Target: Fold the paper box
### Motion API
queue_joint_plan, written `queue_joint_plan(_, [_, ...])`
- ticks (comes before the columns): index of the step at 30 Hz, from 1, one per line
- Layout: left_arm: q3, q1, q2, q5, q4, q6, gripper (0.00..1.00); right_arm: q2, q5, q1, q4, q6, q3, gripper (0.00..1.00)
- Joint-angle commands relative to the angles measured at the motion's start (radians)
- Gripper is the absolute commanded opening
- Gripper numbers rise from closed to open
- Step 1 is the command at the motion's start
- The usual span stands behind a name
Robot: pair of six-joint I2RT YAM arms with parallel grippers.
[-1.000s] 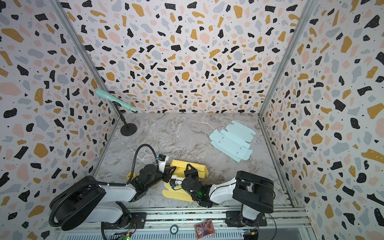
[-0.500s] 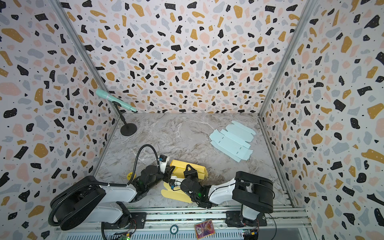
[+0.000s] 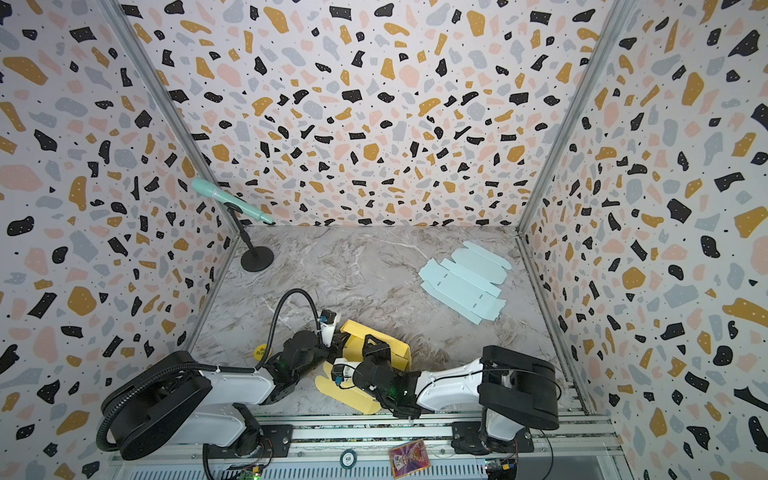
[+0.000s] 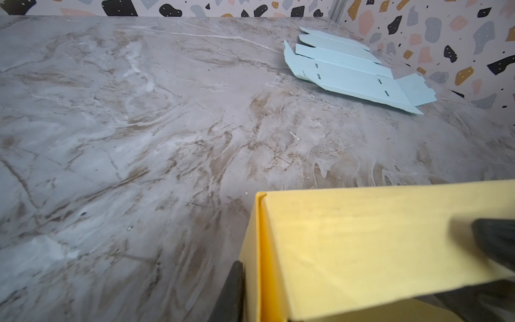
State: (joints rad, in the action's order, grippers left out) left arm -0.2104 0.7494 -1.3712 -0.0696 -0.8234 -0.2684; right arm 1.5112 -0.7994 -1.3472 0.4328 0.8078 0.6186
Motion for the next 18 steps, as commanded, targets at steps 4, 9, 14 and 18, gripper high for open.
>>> queue_joint_plan(4, [-0.032, 0.008, 0.007, -0.007, -0.035, 0.026, 0.18, -0.184, 0.162, -0.020, -0.224, -0.409, 0.061, 0.51])
queue_joint_plan(9, [-0.034, 0.011, 0.002, -0.007, -0.039, 0.025, 0.18, -0.229, 0.256, -0.094, -0.297, -0.638, 0.127, 0.59])
queue_joint_plan(14, [-0.035, 0.020, 0.014, -0.014, -0.027, 0.030, 0.18, -0.319, 0.478, 0.032, -0.307, -0.819, 0.179, 0.62])
queue_joint_plan(18, [-0.029, 0.024, 0.028, -0.021, -0.019, 0.030, 0.18, -0.349, 0.774, 0.293, -0.360, -0.958, 0.217, 0.62])
